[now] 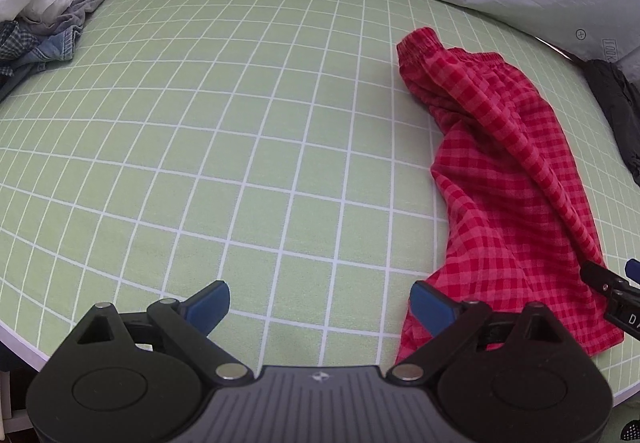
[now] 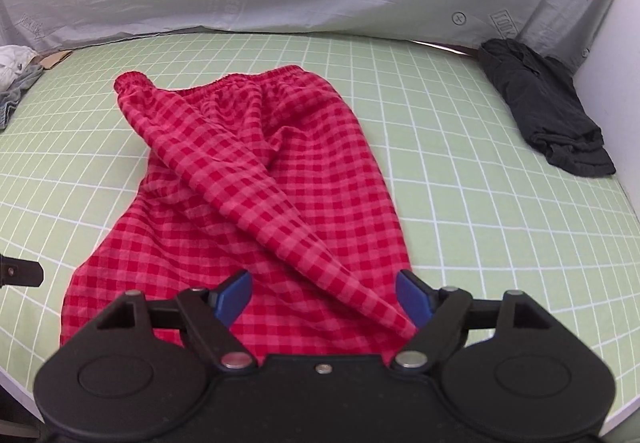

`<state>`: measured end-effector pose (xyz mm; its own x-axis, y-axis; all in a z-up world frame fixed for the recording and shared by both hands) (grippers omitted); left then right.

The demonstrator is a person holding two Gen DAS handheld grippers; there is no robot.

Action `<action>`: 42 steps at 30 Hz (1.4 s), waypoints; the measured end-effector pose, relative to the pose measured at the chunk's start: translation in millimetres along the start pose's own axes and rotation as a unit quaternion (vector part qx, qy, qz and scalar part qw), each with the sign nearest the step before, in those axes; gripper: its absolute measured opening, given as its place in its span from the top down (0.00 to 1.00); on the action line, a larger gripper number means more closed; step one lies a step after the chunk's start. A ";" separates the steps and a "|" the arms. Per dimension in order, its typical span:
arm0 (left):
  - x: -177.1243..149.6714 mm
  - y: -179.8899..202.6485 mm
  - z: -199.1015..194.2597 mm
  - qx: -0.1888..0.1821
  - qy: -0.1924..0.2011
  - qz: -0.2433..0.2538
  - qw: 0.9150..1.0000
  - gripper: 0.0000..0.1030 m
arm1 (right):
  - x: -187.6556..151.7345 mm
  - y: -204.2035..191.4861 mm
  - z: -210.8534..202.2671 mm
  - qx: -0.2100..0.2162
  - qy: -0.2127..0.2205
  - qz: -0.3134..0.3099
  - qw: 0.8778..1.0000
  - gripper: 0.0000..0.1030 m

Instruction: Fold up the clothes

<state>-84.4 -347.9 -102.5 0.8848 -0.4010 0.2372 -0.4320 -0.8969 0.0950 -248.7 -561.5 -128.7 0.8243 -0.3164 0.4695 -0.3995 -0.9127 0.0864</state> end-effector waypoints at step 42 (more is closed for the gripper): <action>171.9 71.9 63.9 -0.020 0.013 0.054 0.998 0.06 | 150.3 63.5 103.0 0.138 0.042 0.062 0.988 0.61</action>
<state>47.8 -493.2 -116.6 0.8283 -0.4889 0.2738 -0.5313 -0.8404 0.1065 -108.9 -693.7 -143.1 0.7355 -0.4173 0.5337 -0.3606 -0.9081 -0.2130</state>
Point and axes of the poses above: each gripper's, at about its wrist camera, not at the fingertips, and z roughly the way its jaws point, y to its right, x to its top, the point moved 1 cm from there along z, roughly the way its jaws point, and after that the axes turned 10 degrees about -y, right-handed, at the moved point
